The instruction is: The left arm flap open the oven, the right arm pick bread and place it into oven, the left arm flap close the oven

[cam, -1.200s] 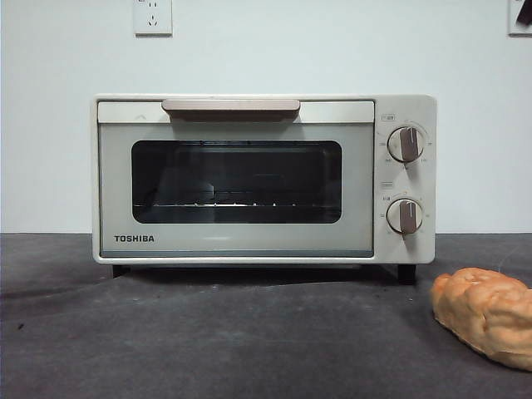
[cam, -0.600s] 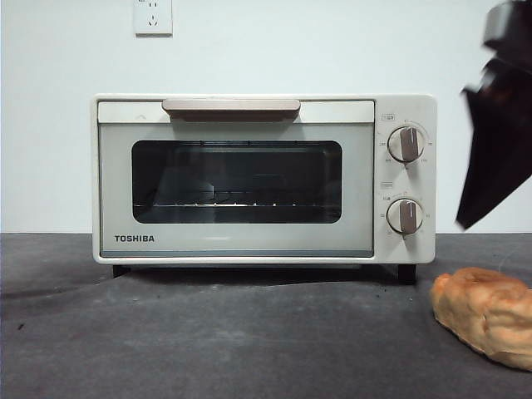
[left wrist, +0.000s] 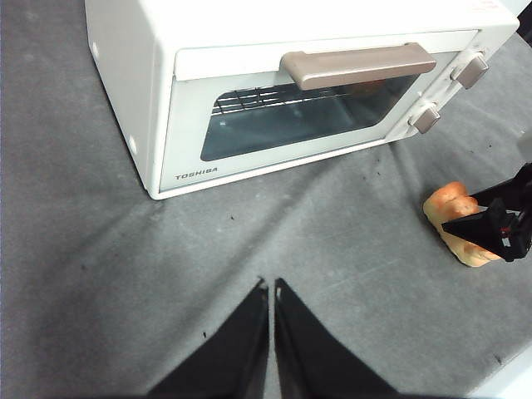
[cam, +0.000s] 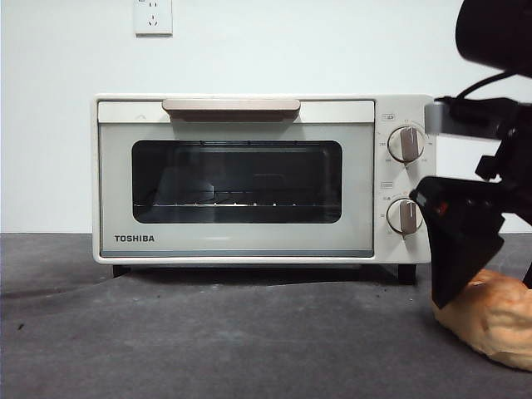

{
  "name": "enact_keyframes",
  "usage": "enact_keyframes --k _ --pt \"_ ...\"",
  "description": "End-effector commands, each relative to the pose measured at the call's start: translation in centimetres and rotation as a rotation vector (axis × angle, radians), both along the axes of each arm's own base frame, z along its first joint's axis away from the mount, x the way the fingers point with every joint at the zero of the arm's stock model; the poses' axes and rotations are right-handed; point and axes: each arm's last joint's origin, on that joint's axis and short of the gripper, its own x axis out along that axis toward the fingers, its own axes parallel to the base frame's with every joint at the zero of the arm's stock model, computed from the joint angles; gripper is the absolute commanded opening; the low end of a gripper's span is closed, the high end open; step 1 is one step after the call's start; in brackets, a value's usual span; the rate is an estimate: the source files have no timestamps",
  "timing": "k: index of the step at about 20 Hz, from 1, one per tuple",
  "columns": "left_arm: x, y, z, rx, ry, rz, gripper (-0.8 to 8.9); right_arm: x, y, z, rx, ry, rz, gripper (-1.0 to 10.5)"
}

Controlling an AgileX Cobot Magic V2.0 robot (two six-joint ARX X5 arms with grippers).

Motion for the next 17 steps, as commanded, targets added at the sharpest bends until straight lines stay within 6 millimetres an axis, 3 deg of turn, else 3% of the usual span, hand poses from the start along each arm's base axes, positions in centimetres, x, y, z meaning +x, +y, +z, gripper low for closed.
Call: enact_keyframes --k 1,5,9,12,17 --pt "0.0 0.0 0.6 0.004 -0.032 -0.014 0.18 0.2 0.4 -0.5 -0.005 0.013 -0.002 3.3" --pt "0.0 0.0 0.7 0.001 -0.031 -0.011 0.18 0.2 0.4 -0.6 -0.006 0.019 0.000 2.2" --pt "0.1 -0.2 0.8 -0.009 -0.038 -0.014 0.18 0.1 0.3 0.1 0.013 -0.009 -0.003 2.2" --pt "0.6 -0.6 1.0 -0.030 -0.055 -0.034 0.18 -0.3 0.0 2.0 0.057 -0.076 -0.001 2.2" --pt "3.0 -2.2 1.6 -0.106 -0.111 -0.085 0.19 -2.0 -1.0 6.5 0.126 -0.183 0.012 2.2"
